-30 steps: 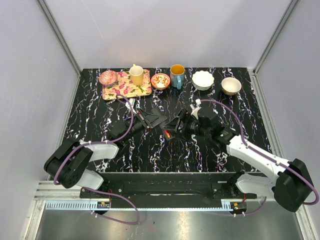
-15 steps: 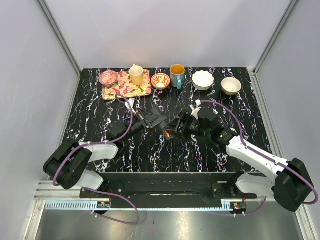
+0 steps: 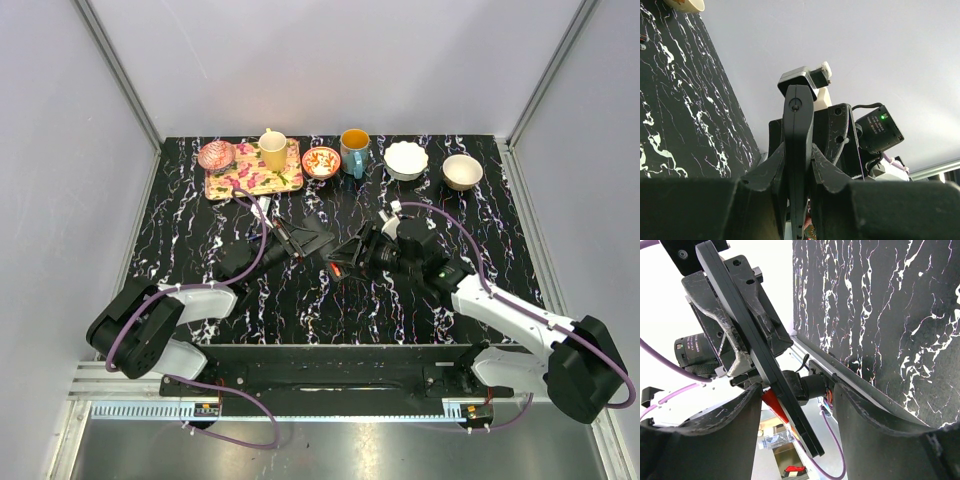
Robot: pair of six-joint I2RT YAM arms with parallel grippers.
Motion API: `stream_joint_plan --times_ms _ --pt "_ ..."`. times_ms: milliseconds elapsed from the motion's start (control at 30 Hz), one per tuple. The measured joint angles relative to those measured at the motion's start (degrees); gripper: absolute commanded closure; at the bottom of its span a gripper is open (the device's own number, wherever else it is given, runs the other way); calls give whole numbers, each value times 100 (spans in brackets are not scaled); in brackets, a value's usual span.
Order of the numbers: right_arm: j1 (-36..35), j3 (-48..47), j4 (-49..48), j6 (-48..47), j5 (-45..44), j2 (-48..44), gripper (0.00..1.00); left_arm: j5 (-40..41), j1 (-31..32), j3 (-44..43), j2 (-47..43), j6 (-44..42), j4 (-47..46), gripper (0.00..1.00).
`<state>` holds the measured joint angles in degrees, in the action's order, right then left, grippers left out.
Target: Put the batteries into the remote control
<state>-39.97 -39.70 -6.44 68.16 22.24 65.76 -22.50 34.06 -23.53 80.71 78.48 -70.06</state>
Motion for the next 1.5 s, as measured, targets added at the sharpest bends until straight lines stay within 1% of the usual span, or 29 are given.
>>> stream_joint_plan --times_ms 400,800,1300,1433,1467,1500 --pt "4 92 -273 133 70 0 43 66 9 0 -192 -109 201 100" --pt "17 116 -319 138 146 24 47 79 28 0 -203 -151 299 100" --pt "28 192 -476 138 302 120 48 111 39 -90 -210 -219 452 100" --pt "28 232 -575 151 343 120 51 116 39 -90 -256 -243 503 100" --pt "28 240 -603 162 352 120 54 116 39 -90 -267 -247 520 100" --pt "28 249 -623 164 361 120 55 114 39 -90 -273 -251 535 100"
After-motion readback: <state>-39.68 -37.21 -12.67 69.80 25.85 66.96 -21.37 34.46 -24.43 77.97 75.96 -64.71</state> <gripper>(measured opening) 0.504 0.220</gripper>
